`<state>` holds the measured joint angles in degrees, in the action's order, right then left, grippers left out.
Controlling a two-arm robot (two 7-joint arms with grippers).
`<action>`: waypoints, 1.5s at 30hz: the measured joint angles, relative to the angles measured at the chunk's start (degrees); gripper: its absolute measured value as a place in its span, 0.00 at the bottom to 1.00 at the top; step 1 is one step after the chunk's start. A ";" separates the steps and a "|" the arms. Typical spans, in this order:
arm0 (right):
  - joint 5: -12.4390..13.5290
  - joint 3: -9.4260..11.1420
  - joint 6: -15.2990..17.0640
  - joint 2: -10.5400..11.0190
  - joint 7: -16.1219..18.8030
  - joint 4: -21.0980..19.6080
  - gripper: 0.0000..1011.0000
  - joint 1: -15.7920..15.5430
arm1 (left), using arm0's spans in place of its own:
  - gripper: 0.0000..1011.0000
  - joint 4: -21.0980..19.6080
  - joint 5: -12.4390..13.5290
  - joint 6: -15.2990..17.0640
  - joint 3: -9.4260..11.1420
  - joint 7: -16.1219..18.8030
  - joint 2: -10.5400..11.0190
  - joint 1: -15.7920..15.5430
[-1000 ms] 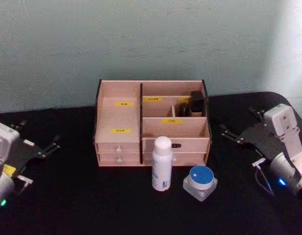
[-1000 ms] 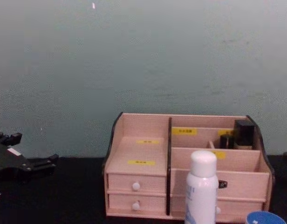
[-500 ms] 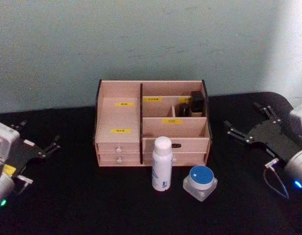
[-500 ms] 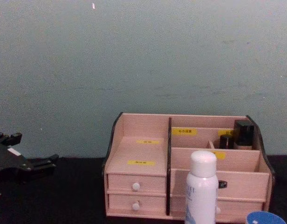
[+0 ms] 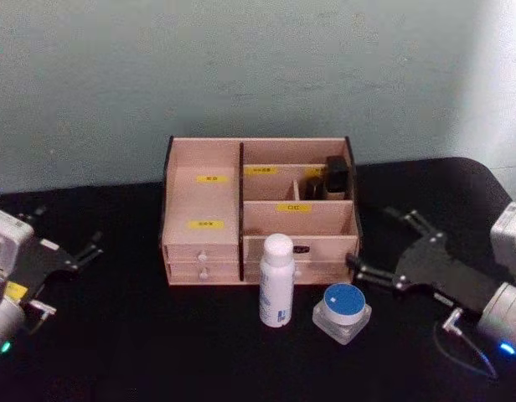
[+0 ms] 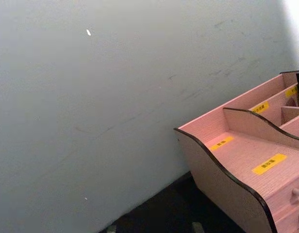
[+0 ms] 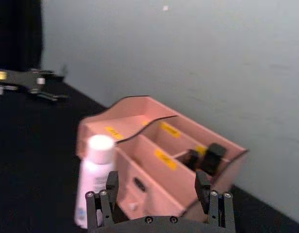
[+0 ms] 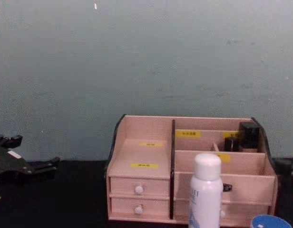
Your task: Pick up the facial cleanser and watermelon frost from the table and place them into the tiered storage box.
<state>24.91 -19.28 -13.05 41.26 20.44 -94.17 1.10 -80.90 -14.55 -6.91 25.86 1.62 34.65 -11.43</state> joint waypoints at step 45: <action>-3.67 -7.56 8.99 -13.73 12.75 14.88 0.99 13.21 | 0.99 0.00 0.00 0.00 0.00 0.00 0.00 0.00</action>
<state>21.24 -26.84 -4.06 27.53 33.19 -79.29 14.30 -80.90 -14.55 -6.91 25.86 1.62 34.65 -11.43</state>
